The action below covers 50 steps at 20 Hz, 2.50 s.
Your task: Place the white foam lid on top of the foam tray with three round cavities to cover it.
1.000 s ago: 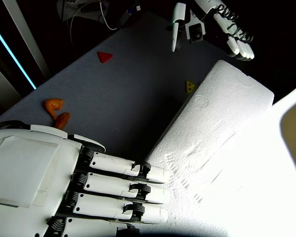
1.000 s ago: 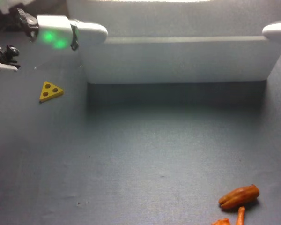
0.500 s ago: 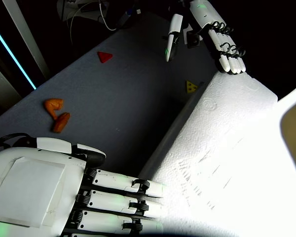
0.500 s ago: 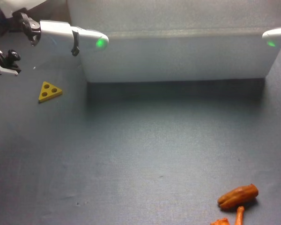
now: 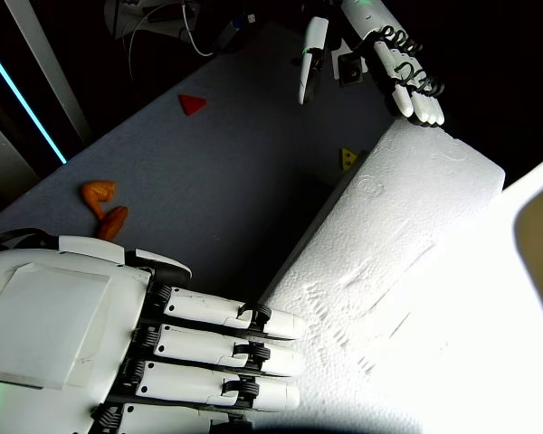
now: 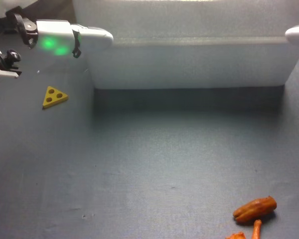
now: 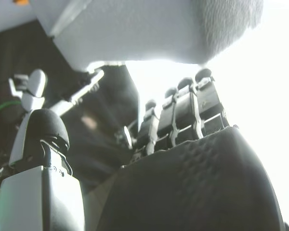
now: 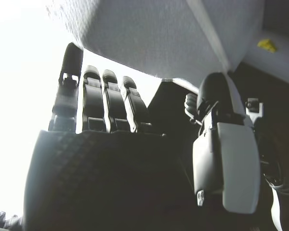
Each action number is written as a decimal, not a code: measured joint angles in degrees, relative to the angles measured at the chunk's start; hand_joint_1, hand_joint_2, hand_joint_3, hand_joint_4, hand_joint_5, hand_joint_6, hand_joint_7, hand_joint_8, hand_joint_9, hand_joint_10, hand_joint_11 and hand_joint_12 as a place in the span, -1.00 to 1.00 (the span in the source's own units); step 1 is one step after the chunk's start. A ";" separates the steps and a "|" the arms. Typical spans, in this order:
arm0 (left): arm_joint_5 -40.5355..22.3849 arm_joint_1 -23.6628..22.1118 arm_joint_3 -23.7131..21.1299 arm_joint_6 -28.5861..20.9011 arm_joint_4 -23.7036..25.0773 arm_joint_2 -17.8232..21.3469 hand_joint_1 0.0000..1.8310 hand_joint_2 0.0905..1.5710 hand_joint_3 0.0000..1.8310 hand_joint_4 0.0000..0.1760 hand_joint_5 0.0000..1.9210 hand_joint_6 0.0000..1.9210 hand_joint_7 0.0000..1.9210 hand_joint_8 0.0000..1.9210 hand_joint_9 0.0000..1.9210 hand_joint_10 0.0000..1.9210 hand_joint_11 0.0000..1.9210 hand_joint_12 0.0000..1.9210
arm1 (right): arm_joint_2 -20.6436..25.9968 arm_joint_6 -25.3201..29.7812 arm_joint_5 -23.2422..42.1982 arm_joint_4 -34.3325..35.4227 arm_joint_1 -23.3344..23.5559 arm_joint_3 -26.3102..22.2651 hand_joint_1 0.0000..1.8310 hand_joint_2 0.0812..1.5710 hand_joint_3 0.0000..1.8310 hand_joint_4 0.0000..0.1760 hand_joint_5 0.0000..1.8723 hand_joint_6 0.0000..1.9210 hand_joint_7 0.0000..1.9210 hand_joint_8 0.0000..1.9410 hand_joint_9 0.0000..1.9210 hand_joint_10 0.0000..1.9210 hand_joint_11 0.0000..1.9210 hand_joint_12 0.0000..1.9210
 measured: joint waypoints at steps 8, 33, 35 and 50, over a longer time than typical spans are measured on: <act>-1.46 0.00 -0.63 0.68 -0.79 0.76 -0.46 0.41 -1.00 -0.09 -1.00 -1.00 -1.00 -1.00 -1.00 -1.00 -1.00 -1.00 | 1.25 0.04 1.60 -0.74 0.04 -1.16 -0.62 0.55 -1.00 -0.81 -1.00 -1.00 -1.00 -1.00 -0.99 -0.99 -1.00 0.00; -4.11 7.13 0.20 7.39 -17.44 3.54 -0.54 0.32 -1.00 -0.76 -1.00 -1.00 -1.00 -1.00 -1.00 -1.00 -1.00 -0.39 | 4.59 5.77 7.87 4.90 -6.49 -0.35 -0.55 0.61 -0.99 -1.00 -1.00 -1.00 -1.00 -1.00 -1.00 -1.00 -1.00 -1.00; -2.49 7.19 1.64 7.41 -18.05 2.36 -0.47 0.34 -1.00 -0.92 -1.00 -1.00 -1.00 -1.00 -1.00 -1.00 -1.00 -0.28 | 3.74 3.91 7.50 7.06 -6.49 0.81 -0.59 0.61 -0.99 -1.00 -1.00 -1.00 -1.00 -1.00 -1.00 -1.00 -0.98 -0.99; 7.10 7.96 8.11 5.84 -18.99 -3.76 -0.55 0.29 -1.00 -0.62 -1.00 -1.00 -1.00 -1.00 -1.00 -1.00 -1.00 -0.47 | -1.05 -1.90 2.54 17.38 -7.98 6.16 -0.59 0.64 -1.00 -1.00 -1.00 -1.00 -1.00 -1.00 -1.00 -1.00 -1.00 -1.00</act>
